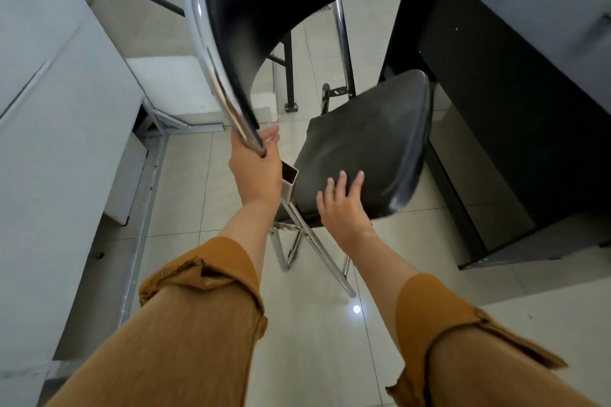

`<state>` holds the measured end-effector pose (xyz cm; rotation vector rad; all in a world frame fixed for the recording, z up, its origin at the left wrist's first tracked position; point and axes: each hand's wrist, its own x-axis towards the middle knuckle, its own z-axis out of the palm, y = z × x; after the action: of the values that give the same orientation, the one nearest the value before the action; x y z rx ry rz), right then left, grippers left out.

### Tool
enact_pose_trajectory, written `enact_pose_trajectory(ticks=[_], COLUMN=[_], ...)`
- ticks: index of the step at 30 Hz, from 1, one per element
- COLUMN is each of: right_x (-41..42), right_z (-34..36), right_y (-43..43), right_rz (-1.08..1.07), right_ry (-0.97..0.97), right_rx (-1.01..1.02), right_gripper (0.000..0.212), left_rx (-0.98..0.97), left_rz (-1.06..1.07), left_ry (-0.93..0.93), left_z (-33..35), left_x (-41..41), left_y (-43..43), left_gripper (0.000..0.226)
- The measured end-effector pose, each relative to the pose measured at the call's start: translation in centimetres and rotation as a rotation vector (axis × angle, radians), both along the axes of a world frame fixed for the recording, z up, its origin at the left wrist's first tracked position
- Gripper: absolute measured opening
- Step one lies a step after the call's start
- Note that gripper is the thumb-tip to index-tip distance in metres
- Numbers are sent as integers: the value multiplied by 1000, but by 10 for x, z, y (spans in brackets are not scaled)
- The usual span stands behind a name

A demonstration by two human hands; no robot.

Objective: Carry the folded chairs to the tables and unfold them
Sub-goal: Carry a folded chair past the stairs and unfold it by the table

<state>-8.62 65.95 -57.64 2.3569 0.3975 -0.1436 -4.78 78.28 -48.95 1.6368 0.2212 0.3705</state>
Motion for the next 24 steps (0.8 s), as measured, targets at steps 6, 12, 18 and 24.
enact_pose_trajectory(ticks=[6, 12, 18, 24], right_x=[-8, -13, -13, -18], right_z=[-47, -80, -104, -125], right_y=[-30, -59, -96, -122], right_rz=[-169, -182, -170, -163], right_ry=[110, 154, 155, 160], right_rx=[182, 233, 281, 317], right_gripper=[95, 112, 118, 123], left_rx=[-24, -19, -62, -109], left_rz=[45, 51, 86, 112], left_ry=[35, 36, 24, -34], left_z=[-29, -56, -65, -74], left_x=[-3, 0, -11, -25], left_y=[-12, -28, -55, -101], left_gripper=[33, 28, 35, 32])
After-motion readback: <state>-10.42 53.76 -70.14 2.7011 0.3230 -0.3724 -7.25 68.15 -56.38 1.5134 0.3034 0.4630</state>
